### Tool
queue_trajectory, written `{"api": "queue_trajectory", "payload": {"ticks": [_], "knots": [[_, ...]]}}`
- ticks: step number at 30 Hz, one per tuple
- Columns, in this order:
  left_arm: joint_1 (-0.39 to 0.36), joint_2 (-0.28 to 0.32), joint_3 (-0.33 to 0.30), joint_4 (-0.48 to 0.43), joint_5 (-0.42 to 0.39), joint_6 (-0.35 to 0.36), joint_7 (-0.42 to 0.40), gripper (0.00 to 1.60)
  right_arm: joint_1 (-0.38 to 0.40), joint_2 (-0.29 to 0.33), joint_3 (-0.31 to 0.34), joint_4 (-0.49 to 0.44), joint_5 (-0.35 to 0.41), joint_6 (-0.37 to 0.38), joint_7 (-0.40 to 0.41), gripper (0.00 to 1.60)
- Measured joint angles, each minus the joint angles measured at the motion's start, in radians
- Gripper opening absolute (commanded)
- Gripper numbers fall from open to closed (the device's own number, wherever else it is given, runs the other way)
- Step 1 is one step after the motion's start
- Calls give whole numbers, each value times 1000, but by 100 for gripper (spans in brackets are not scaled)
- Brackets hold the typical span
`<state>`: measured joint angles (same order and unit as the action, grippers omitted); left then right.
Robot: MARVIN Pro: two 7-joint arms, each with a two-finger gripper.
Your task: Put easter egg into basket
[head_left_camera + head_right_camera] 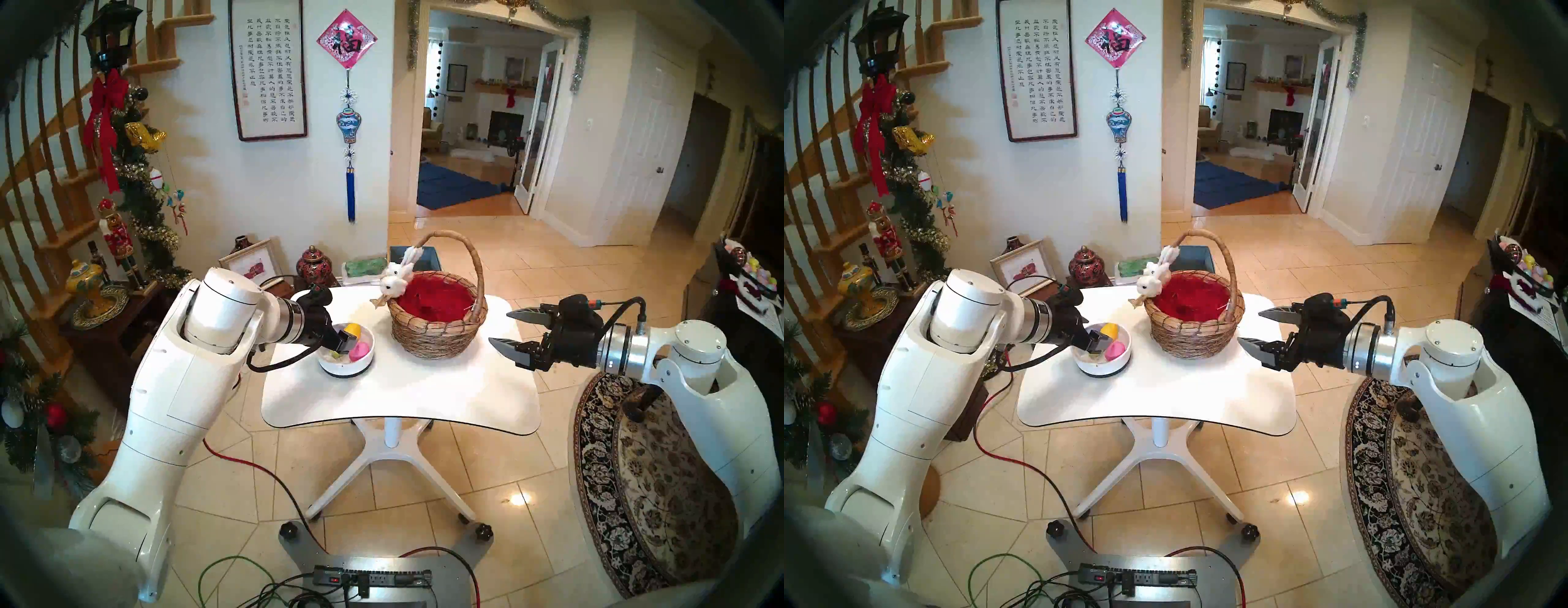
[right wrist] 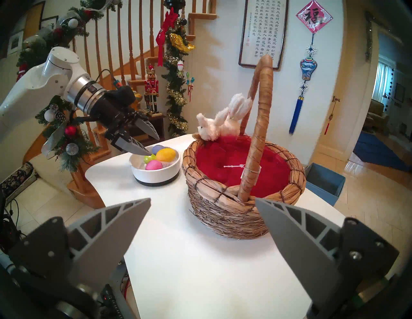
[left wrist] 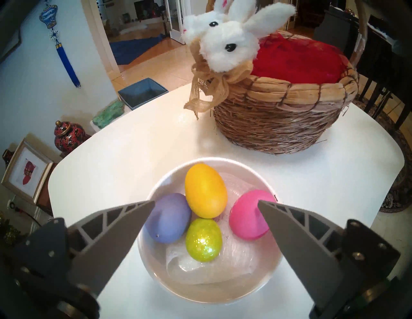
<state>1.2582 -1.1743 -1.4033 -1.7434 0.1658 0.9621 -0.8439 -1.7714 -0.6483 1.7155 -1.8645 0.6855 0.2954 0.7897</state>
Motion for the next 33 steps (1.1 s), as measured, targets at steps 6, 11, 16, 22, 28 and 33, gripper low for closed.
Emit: {"api": "queue_trajectory", "payload": {"ticks": [6,11,16,22,28,33], "knots": [[2,-24,-14,-2,29,0,7,160,0,0,0,0,0,0,0,160],[5,-44,-23,-5,52,0,13,160,0,1,0,0,0,0,-1,160],[8,-60,-28,-12,75,0,3,160,0,1,0,0,1,0,-1,160],[13,-77,-33,-18,109,0,-16,160,0,1,0,0,1,0,-1,160],[14,-99,-39,-13,159,0,-17,160,0,1,-1,0,1,-1,-1,160],[13,-114,-42,1,187,0,-18,160,0,2,-1,0,2,-1,-1,160]]}}
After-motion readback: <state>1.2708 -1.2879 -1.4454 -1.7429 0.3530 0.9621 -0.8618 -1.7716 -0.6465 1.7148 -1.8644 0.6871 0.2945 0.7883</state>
